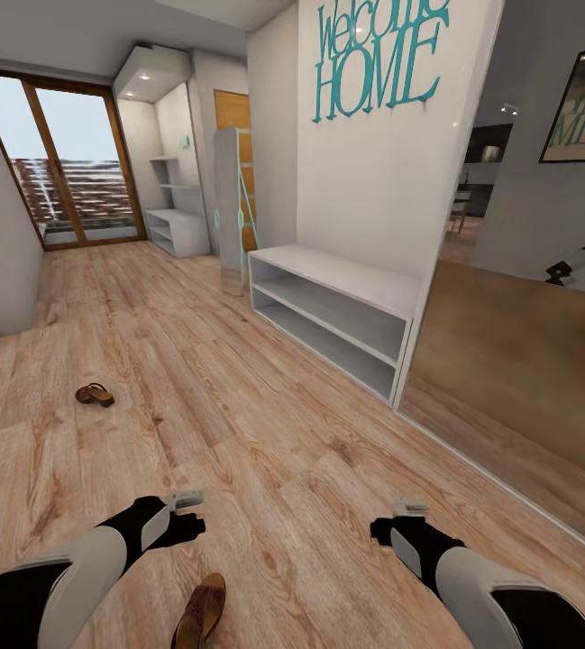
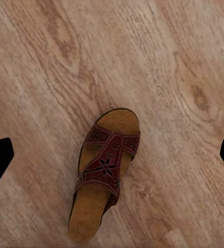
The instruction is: Pick up the two gym shoes and the two sandals from the corridor floor and place them onto the hallstand (shoe rack) in the corridor, making sure they are on the rack and not on the floor. Arrange them so the two gym shoes are next to each other and the two sandals are next to each other.
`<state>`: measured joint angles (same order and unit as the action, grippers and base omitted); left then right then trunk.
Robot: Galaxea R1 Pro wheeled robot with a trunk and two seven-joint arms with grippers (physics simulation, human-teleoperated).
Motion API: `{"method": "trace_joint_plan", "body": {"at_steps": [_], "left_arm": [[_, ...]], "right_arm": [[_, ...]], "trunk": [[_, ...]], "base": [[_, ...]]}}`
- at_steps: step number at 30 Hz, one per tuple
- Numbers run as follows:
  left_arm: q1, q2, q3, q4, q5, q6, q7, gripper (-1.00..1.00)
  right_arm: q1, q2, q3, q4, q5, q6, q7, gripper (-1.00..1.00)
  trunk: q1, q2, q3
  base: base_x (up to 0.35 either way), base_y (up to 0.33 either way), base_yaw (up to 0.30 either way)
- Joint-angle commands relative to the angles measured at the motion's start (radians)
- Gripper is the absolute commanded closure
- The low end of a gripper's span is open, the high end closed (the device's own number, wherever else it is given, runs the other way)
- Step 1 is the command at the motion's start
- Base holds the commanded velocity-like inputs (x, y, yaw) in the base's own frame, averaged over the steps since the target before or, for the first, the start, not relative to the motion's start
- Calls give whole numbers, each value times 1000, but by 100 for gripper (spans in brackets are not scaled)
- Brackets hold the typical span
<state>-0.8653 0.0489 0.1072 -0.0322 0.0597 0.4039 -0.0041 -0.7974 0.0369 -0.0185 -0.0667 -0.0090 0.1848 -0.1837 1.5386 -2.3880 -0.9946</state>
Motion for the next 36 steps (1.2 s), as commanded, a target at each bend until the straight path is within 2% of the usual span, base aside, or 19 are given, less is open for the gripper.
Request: {"method": "trace_joint_plan", "body": {"at_steps": [1, 5, 10, 16, 24, 26, 27, 30, 31, 36], "left_arm": [[0, 4, 0, 0, 0, 0, 0, -100], [0, 13, 0, 0, 0, 1, -1, -100], [0, 19, 0, 0, 0, 6, -2, -100], [0, 21, 0, 0, 0, 17, -2, -100], [25, 9, -5, 1, -11, 17, -2, -100], [29, 7, -8, 1, -34, 18, -2, -100], [36, 5, -12, 1, -103, 17, -3, -100], [43, 4, -13, 1, -172, 17, -6, -100], [46, 4, -14, 1, -209, 17, -10, -100], [50, 3, -15, 1, -238, 16, -14, -100]], "right_arm": [[0, -1, -1, -20, 0, -11, -1, -100], [0, -1, -1, -89, -1, -103, -3, -100], [0, 1, 0, -115, 0, -189, -5, -100], [0, 3, 2, -113, 0, -223, -4, -100], [0, 5, 3, -111, 1, -230, -3, -100], [0, 5, 3, -111, 1, -230, -3, -100], [0, 6, 3, -111, 1, -230, -3, -100], [0, 6, 3, -111, 1, -230, -3, -100], [0, 6, 3, -111, 1, -229, -3, -100], [0, 6, 3, -111, 3, -230, -3, -100]], "trunk": [[0, 0, 0], [0, 0, 0], [0, 0, 0], [0, 0, 0], [0, 0, 0], [0, 0, 0], [0, 0, 0], [0, 0, 0], [0, 0, 0], [0, 0, 0]], "base": [[0, 0, 0], [0, 0, 0], [0, 0, 0], [0, 0, 0], [0, 0, 0], [0, 0, 0], [0, 0, 0], [0, 0, 0], [0, 0, 0], [0, 0, 0]]}}
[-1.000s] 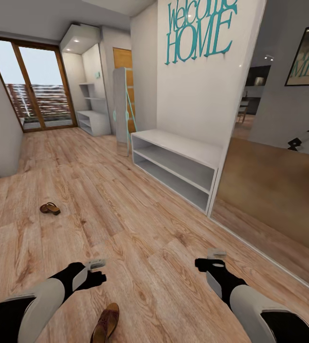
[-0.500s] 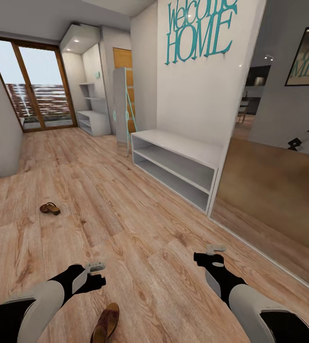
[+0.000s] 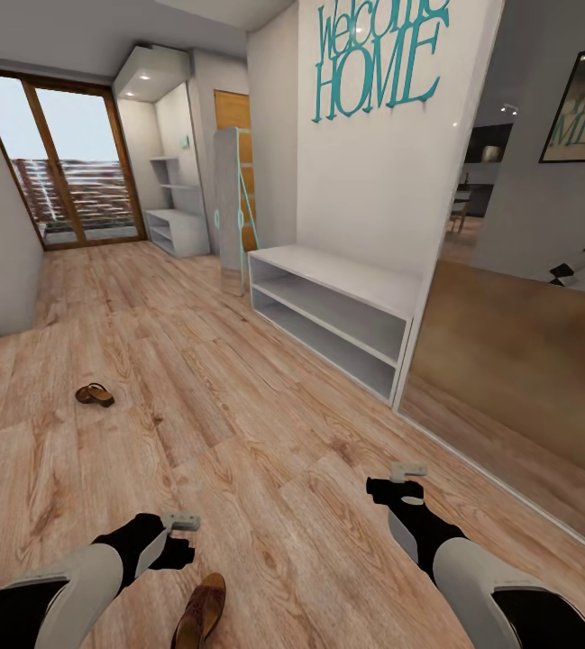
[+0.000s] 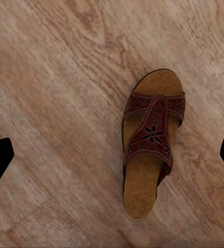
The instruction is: Pick up the two gym shoes and the two sandals from the corridor floor and place them onto the hallstand (shoe rack) in the corridor, making sure they are on the rack and not on the floor. Arrange them so the two gym shoes are next to each other and the two sandals are next to each other.
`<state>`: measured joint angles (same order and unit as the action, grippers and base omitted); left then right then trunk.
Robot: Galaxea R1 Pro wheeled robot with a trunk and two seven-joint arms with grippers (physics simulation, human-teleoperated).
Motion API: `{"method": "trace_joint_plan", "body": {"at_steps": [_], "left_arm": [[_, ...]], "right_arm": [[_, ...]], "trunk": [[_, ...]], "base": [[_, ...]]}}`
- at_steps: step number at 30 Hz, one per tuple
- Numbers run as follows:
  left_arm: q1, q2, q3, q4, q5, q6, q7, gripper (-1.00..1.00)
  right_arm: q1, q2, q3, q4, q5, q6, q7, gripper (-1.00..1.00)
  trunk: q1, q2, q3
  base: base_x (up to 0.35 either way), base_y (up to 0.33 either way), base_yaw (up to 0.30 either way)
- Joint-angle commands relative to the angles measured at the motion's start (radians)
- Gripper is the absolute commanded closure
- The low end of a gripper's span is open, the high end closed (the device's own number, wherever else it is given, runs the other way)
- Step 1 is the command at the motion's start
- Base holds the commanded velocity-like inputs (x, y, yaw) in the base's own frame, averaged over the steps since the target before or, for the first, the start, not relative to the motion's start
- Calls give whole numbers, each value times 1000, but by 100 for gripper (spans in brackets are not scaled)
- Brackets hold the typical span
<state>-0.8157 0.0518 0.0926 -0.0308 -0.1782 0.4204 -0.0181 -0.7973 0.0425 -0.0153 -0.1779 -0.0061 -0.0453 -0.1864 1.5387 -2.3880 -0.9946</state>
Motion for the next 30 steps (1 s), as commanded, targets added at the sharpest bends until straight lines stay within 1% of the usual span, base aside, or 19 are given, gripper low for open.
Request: {"method": "trace_joint_plan", "body": {"at_steps": [1, 5, 7, 13, 17, 23, 30], "left_arm": [[0, 0, 0, 0, -2, 0, 0, -100], [1, -2, 0, 0, -7, 0, -4, -100], [1, -2, 0, 0, -8, 0, -15, -100], [1, -1, -1, -1, -11, 0, -104, -100], [1, -1, -1, -1, -12, 0, -127, -100], [1, -1, -1, -1, -13, 0, -143, -100], [1, 0, -1, -2, -14, -1, -148, -100]], "right_arm": [[0, 0, 0, 0, 1, 0, 0, -100], [0, 1, 0, 0, 3, -1, 2, -100], [0, 1, 0, 0, 4, -1, 2, -100], [0, 2, 0, -1, 4, -2, 2, -100], [0, 2, 0, -1, 4, -2, 2, -100], [0, 2, 0, -1, 5, -2, 2, -100], [0, 1, 0, -2, 5, -2, 2, -100]], "trunk": [[0, 0, 0], [0, 0, 0], [0, 0, 0], [0, 0, 0], [0, 0, 0], [0, 0, 0], [0, 0, 0]], "base": [[0, 0, 0], [0, 0, 0], [0, 0, 0], [0, 0, 0], [0, 0, 0], [0, 0, 0], [0, 0, 0]]}}
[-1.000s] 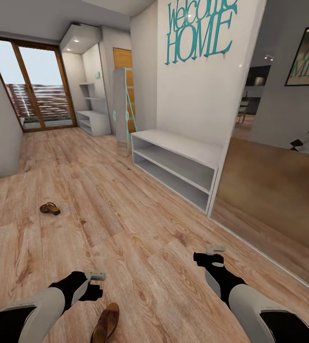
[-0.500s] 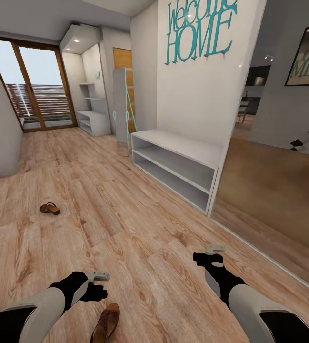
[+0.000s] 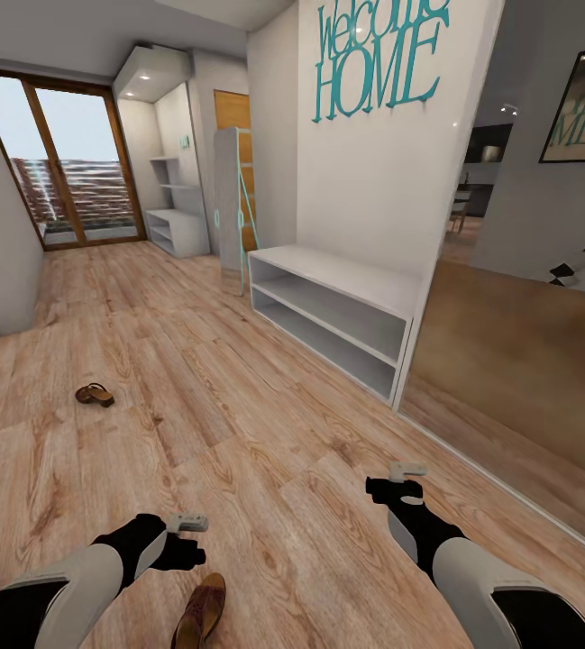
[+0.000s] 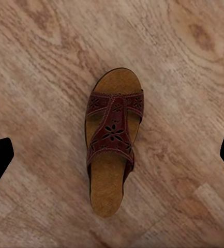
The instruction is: Pick up the two gym shoes and the two sandals from the corridor floor and place them onto the hallstand (shoe rack) in the corridor, making sure they are on the rack and not on the floor. Arrange them so the two gym shoes are next to each other and the two sandals are next to each other.
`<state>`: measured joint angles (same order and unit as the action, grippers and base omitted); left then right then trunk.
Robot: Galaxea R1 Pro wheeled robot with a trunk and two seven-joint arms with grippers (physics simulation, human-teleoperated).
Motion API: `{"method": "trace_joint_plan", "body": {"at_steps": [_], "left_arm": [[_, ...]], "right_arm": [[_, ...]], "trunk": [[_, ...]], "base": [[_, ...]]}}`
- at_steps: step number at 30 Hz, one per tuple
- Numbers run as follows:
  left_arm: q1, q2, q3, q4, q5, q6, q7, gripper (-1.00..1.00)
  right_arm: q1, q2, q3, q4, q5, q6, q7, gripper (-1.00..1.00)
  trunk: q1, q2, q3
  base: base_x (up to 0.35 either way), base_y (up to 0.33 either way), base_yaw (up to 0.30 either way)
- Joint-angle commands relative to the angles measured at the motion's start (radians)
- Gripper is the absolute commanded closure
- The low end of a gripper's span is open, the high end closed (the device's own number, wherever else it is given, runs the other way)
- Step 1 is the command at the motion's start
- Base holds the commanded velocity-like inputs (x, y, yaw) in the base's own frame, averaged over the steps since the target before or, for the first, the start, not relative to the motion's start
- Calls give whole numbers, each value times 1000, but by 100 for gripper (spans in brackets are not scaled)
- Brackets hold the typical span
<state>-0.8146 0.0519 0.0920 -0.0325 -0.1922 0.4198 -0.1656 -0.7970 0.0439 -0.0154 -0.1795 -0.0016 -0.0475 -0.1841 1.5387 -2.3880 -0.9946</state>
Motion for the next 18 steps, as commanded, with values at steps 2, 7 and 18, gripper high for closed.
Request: {"method": "trace_joint_plan", "body": {"at_steps": [2, 7, 18], "left_arm": [[0, 0, 0, -1, 0, -1, 0, -100], [0, 1, 0, -2, -1, -2, 0, -100], [0, 3, -1, -3, -2, -4, 0, -100]], "right_arm": [[0, 0, 0, 0, 0, 0, 0, -100], [0, -1, 0, 0, 0, 0, 0, -100], [0, -1, 0, 0, 0, 0, 0, -100]], "trunk": [[0, 0, 0], [0, 0, 0], [0, 0, 0]], "base": [[0, 0, 0], [0, 0, 0], [-115, 0, 0]]}}
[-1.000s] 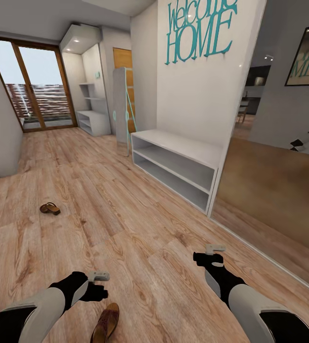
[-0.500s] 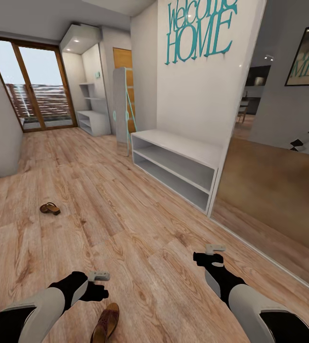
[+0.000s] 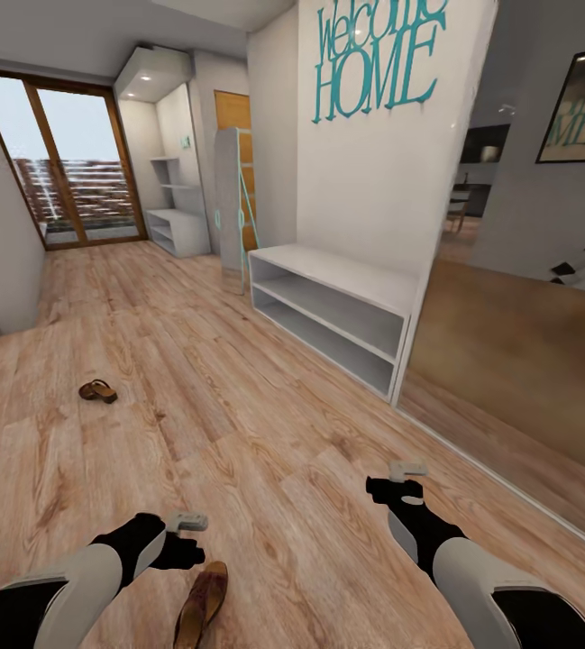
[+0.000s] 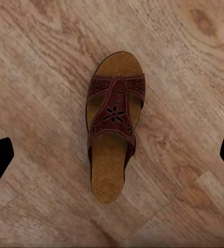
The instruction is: Pick up the two gym shoes and the two sandals from the corridor floor and place them onto the hallstand (shoe rack) in the corridor, making sure they are on the rack and not on the floor. Arrange them so the two gym shoes are next to each other and the two sandals are next to each other.
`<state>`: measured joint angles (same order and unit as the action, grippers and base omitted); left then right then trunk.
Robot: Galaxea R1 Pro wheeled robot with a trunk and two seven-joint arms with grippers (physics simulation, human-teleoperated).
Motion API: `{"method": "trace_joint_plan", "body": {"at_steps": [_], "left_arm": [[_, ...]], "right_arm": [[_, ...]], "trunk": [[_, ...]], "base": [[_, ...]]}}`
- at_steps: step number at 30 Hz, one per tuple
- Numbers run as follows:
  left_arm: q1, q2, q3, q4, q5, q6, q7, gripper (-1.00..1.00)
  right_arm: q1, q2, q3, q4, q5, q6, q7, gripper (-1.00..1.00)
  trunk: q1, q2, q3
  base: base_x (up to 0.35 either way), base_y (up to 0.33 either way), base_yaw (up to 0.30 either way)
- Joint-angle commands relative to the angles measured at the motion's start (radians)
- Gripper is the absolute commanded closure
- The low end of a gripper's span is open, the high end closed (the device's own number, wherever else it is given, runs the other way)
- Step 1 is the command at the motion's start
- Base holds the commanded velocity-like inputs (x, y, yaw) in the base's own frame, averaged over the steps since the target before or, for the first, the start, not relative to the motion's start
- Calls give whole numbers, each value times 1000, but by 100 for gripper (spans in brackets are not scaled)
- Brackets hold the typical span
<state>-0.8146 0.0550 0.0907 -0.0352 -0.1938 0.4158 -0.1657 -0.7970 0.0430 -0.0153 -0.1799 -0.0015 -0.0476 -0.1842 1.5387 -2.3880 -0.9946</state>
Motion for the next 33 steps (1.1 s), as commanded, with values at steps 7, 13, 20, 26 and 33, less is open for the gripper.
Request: {"method": "trace_joint_plan", "body": {"at_steps": [7, 13, 20, 26, 33], "left_arm": [[0, 0, 0, 0, 0, 0, 0, -100], [0, 0, 0, 0, -1, 1, 0, -100], [0, 0, 0, 0, -3, 1, 0, -100], [0, 0, 0, 1, -4, 1, 0, -100], [0, -1, 0, 1, -4, 1, 0, -100]], "right_arm": [[0, 0, 0, 0, 0, 0, 0, -100], [1, 0, 0, -1, 0, 0, 0, -100], [0, 0, 0, 0, 0, 0, 0, -100], [0, 0, 0, -1, 0, 0, 0, -100], [0, 0, 0, 0, 0, -1, 0, -100]], "trunk": [[0, 0, 0], [0, 0, 0], [19, -35, -16], [31, -56, -25], [50, -91, -41]], "base": [[-48, 0, 0], [-12, 0, 0], [-4, 0, 0], [-1, 0, 0], [0, 0, 0]]}}
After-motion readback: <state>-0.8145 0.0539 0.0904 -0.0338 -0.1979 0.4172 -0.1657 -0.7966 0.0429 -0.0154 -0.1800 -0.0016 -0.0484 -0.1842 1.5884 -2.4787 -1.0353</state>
